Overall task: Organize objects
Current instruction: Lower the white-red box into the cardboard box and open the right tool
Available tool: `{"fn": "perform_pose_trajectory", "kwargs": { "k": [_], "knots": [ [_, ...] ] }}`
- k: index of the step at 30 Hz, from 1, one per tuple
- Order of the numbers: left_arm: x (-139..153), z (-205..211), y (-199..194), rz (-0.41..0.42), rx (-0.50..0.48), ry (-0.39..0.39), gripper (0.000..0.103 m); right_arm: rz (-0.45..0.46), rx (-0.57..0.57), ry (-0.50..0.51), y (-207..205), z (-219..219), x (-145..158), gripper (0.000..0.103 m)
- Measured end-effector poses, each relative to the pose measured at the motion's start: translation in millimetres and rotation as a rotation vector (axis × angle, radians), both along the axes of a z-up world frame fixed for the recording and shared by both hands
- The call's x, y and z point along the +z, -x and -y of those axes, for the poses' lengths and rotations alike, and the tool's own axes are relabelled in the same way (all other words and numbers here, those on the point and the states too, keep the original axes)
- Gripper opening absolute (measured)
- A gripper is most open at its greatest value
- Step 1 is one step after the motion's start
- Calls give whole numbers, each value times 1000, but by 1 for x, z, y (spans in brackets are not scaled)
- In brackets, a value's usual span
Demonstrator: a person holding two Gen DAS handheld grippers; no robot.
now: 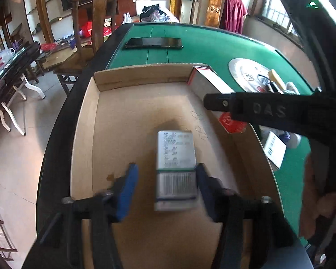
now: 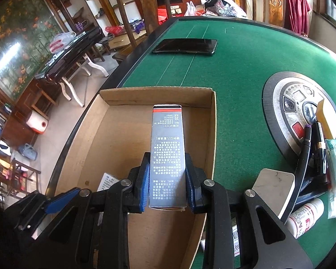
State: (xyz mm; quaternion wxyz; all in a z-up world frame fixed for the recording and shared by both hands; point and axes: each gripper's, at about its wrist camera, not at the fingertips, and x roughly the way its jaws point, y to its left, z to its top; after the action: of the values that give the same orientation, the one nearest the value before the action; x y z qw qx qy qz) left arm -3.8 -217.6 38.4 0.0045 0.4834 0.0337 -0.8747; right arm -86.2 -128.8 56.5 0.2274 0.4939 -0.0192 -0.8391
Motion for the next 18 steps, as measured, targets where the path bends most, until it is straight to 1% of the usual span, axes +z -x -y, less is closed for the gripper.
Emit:
{"fn": "perform_pose_trajectory", "kwargs": {
  "k": [3,5,8,12,15,16,18],
  "knots": [
    [-1,4,15,28,17,6,34,18,-8,0,5,-2,-4,26],
    [6,8,20,21,21,16,34,23,-12,-4,8,-2,-5,26],
    [17,14,37,5,49,12,34,20,-15,-11,11,-2,-7,27],
    [6,20,65,30,61,-64,34,24,-42,-10,23,0,-10,27],
    [-3,24,76,24,85,-121,34,34,-65,-1,36,-2,-11,27],
    [-4,24,78,24,90,-134,34,44,-67,8,39,-3,-12,27],
    [-5,22,79,13,93,-131,34,74,-75,41,45,-5,-15,27]
  ]
}}
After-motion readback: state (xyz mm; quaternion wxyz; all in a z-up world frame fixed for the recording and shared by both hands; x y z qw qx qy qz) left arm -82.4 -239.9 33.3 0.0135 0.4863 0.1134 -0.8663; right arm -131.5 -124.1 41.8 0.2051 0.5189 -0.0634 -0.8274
